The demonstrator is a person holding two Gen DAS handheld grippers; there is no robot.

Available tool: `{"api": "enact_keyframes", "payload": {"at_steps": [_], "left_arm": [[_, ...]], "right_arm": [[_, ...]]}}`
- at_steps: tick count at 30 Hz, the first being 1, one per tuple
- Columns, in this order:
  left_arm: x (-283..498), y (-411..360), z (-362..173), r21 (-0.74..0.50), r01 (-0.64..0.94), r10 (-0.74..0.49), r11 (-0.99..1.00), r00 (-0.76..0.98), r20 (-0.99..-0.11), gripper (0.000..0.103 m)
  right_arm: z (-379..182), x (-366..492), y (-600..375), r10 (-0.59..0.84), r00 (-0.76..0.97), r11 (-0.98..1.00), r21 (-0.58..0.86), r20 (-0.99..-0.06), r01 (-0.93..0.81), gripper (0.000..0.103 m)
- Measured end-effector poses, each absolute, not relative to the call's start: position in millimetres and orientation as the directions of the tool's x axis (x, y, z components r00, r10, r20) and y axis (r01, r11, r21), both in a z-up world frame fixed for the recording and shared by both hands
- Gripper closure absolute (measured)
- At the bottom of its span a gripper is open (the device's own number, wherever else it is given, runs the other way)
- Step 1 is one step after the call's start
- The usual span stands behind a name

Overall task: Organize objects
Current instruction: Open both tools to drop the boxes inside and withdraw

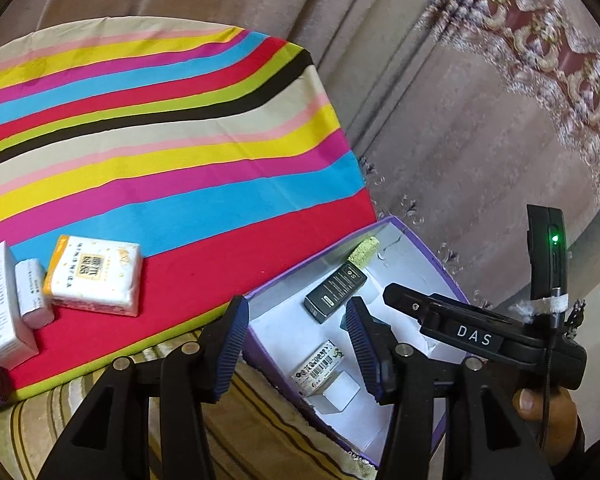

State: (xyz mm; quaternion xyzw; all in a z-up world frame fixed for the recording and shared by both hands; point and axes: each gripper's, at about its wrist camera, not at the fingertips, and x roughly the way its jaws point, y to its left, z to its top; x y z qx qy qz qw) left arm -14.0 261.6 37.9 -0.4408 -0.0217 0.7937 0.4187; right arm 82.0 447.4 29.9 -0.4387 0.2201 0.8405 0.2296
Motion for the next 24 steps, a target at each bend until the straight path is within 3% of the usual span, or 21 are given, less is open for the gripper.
{"api": "enact_keyframes", "payload": {"at_steps": [24], "left_arm": [[-17, 149, 51, -0.462, -0.464, 0.646, -0.756, -0.415, -0.64, 0.051]], "right_arm": [[61, 29, 361, 0.133, -0.537, -0.895, 0.132, -0.833, -0.425, 0.016]]}}
